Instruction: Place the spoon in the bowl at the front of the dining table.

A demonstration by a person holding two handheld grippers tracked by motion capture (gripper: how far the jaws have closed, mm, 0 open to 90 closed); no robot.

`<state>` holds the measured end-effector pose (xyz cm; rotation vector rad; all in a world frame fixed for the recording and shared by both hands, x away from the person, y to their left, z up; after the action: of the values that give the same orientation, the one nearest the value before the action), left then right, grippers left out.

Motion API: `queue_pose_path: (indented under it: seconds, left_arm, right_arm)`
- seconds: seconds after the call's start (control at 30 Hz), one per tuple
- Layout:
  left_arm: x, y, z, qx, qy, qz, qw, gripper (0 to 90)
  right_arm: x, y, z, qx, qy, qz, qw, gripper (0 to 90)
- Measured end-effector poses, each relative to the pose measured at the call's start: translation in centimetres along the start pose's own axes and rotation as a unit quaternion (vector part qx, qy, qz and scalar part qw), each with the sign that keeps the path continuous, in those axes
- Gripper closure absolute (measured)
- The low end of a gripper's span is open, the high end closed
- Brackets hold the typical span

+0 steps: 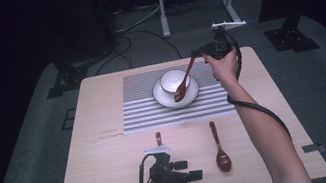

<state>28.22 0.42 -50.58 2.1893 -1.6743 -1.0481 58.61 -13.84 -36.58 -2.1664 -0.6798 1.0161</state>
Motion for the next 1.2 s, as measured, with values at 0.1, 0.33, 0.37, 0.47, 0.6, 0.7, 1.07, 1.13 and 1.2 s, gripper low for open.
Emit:
queue_pose_path:
  seconds: [0.1, 0.33, 0.37, 0.47, 0.6, 0.7, 1.07, 1.13, 1.2]
  left_arm:
    - [0.0, 0.0, 0.0, 0.0, 0.0, 0.0, 1.0, 5.5]
    - [-0.1, -0.1, 0.0, -0.002, 0.0, 0.0, 1.0, 5.5]
    - [-0.1, -0.1, 0.0, -0.002, 0.0, 0.0, 1.0, 5.5]
    - [-0.1, -0.1, 0.0, -0.002, 0.001, 0.0, 1.0, 5.5]
    - [-0.1, -0.2, 0.0, -0.002, 0.0, 0.001, 1.0, 5.5]
    - [-0.1, -0.1, 0.0, -0.001, 0.0, 0.001, 1.0, 5.5]
    - [-0.2, -0.2, -0.1, 0.0, 0.002, 0.001, 1.0, 5.5]
    - [-0.2, -0.2, -0.1, -0.001, 0.001, 0.001, 1.0, 5.5]
    - [-0.2, -0.2, -0.1, -0.001, 0.0, 0.001, 1.0, 5.5]
  right_arm:
    - [0.1, 0.4, -0.2, 0.011, 0.005, -0.002, 0.9999, 83.2]
    - [0.5, 1.0, -0.7, 0.025, 0.021, 0.003, 0.9995, 83.2]
    - [0.5, 1.0, -0.7, 0.028, 0.022, 0.003, 0.9994, 83.1]
    - [0.6, 1.3, -0.9, 0.028, 0.032, 0.011, 0.999, 83.1]
    - [0.7, 1.8, -1.2, 0.033, 0.045, 0.016, 0.9983, 83.1]
    - [0.7, 2.2, -1.4, 0.04, 0.052, 0.02, 0.9976, 83.1]
    - [0.3, 3.7, -2.3, 0.058, 0.093, 0.042, 0.9931, 83.1]
    - [0.2, 3.9, -2.4, 0.056, 0.099, 0.049, 0.9923, 83.1]
    - [0.2, 3.9, -2.4, 0.055, 0.102, 0.052, 0.9918, 83.1]
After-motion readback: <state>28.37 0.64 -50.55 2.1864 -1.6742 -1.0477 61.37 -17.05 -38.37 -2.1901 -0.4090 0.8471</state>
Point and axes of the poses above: each handheld gripper's, and its own axes: x roughly forward along the jaws, z roughly out of its underside, y roughly to its right, the point moved 9 cm from there along x, roughly forward along the jaws, and after that the axes turned 9 degrees about x, right-handed, at the moved point
